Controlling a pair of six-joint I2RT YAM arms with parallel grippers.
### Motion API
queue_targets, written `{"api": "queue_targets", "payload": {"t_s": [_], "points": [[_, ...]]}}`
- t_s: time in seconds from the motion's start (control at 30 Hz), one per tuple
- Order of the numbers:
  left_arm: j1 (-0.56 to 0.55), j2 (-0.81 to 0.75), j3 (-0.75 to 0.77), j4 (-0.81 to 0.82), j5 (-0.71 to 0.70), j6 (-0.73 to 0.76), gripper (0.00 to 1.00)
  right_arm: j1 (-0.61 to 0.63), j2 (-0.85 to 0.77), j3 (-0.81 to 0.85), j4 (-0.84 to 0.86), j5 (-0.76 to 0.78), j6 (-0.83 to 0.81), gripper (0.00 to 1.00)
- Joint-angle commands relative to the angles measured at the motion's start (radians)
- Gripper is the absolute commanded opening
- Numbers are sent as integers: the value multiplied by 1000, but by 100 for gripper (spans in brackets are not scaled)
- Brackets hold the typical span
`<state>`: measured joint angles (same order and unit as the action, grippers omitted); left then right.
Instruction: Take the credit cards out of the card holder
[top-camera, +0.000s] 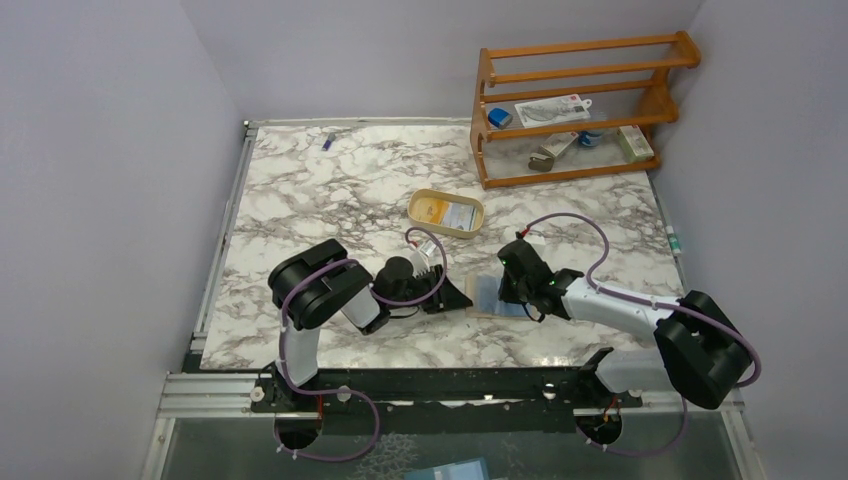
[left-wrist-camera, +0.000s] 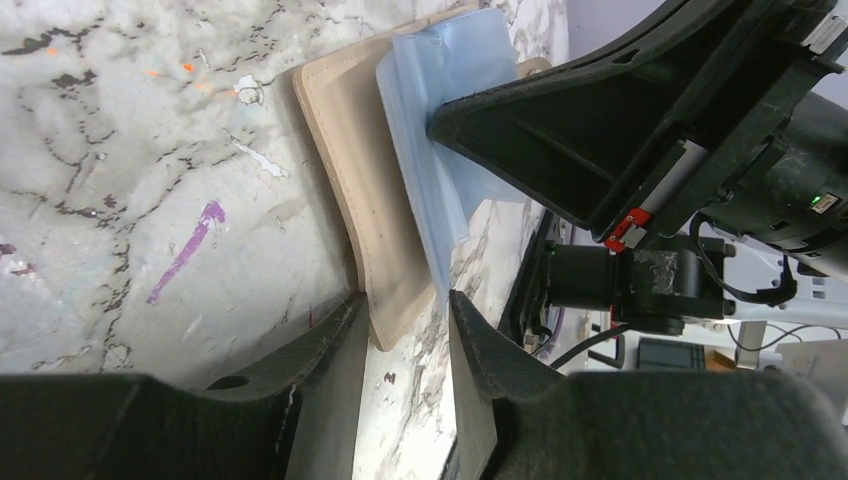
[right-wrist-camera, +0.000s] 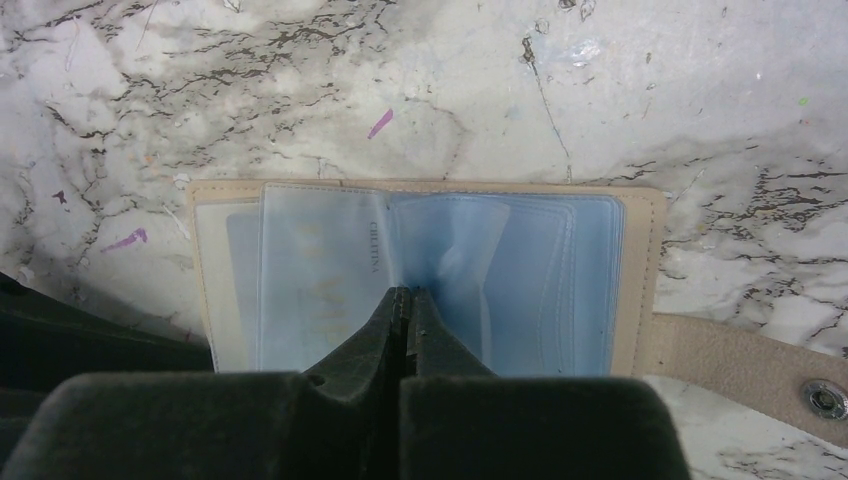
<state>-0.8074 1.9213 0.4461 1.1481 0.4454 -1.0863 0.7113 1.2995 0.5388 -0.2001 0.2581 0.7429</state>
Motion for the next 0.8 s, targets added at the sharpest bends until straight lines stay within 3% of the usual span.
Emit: {"api": "queue_targets", "payload": {"t_s": [0.0,0.13,0.37,0.77], "points": [[-6,27,-2,101,-33,-21,36,13,28,-46,0,-144,17,1],[4,10,-37,61,-55,5,36,13,18,-42,-14,-133,11,1],[4,-112,-60,-190,-184,121,36,13,17,-47,-6,-136,9,1],[-101,34,87,-206,-249,48,36,13,20,-28,-17,-134,3,1]]}}
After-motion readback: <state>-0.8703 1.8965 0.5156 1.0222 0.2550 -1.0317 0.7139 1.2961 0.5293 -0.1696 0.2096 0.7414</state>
